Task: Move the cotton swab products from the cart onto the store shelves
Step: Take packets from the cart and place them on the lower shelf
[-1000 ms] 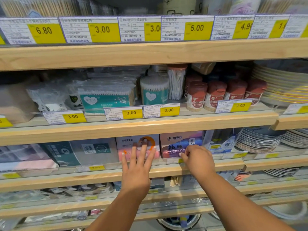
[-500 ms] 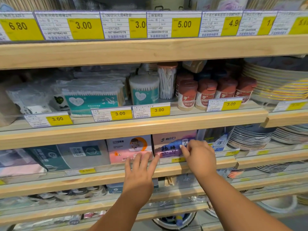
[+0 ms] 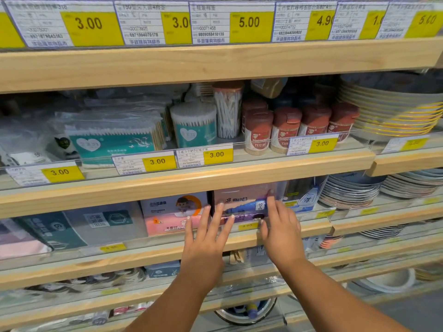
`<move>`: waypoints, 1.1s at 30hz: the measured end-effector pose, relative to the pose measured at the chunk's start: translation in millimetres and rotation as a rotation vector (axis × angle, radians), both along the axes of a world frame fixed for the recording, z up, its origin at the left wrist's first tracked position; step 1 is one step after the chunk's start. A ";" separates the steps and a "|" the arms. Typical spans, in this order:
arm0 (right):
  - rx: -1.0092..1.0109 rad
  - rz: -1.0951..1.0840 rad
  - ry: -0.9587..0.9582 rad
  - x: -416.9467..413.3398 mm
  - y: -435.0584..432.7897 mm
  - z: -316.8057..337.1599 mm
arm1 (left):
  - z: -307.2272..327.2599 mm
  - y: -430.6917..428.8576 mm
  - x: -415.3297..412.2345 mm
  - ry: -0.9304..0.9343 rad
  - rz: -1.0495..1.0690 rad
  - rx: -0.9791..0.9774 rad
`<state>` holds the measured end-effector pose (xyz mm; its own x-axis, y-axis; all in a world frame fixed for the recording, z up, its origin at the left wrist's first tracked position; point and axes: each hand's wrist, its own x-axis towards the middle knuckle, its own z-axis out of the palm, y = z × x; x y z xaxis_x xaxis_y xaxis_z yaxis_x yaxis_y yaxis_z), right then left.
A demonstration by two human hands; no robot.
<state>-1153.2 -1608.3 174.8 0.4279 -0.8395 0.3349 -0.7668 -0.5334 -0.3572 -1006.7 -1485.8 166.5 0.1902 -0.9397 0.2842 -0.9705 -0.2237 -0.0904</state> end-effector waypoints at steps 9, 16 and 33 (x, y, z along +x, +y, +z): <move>-0.075 -0.014 0.100 -0.1 -3.0 -1.5 | -3.0 -1.2 -2.4 -0.037 0.029 -0.016; -0.328 -0.002 -0.082 -3.1 -3.9 8.3 | -4.2 0.4 -0.1 -0.065 0.039 0.005; -0.396 0.112 0.014 24.7 -18.8 27.9 | -6.1 17.0 13.0 0.132 -0.010 -0.040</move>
<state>-1128.6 -1627.1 202.6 0.5158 -0.5948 0.6166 -0.6995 -0.7079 -0.0977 -993.7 -1468.8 160.4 0.2196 -0.9300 0.2946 -0.9754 -0.2153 0.0474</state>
